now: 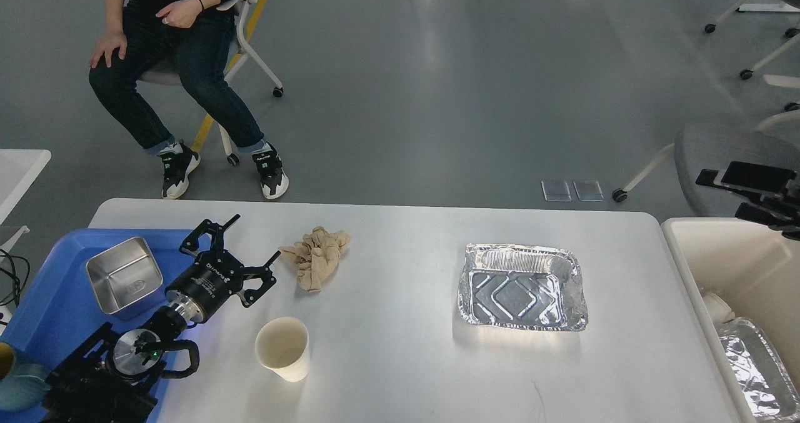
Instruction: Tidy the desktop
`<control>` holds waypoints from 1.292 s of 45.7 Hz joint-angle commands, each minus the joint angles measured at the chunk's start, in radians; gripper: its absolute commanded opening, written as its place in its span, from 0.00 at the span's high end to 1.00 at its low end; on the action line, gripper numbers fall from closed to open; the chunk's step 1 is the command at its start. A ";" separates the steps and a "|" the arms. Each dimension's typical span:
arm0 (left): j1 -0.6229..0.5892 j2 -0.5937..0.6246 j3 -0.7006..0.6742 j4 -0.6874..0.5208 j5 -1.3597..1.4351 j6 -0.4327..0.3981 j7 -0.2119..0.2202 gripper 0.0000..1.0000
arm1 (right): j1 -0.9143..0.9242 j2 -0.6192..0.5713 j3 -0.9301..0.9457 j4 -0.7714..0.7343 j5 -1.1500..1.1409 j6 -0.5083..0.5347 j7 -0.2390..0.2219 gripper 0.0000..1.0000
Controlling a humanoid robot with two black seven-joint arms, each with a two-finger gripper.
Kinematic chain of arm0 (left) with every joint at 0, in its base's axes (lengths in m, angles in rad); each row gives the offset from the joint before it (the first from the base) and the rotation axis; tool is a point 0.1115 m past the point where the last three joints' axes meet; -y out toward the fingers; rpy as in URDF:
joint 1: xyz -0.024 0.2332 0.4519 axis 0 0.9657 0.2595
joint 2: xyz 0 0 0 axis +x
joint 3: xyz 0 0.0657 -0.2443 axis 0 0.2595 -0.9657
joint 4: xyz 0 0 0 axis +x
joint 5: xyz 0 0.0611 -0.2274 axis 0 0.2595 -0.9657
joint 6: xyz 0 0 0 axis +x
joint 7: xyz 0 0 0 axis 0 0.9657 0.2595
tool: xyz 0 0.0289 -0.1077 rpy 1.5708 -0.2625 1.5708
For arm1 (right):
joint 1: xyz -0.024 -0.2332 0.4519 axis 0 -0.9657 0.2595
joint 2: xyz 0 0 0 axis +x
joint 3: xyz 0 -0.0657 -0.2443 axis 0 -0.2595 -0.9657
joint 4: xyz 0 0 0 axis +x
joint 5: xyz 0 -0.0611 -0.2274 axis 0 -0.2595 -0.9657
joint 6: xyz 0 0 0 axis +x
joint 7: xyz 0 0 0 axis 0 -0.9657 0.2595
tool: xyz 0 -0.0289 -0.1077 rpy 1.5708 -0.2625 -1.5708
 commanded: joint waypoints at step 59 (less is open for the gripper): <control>0.019 0.023 0.007 0.000 0.028 0.000 0.000 0.03 | 0.251 0.564 -0.333 -0.351 -0.592 0.115 -0.028 0.00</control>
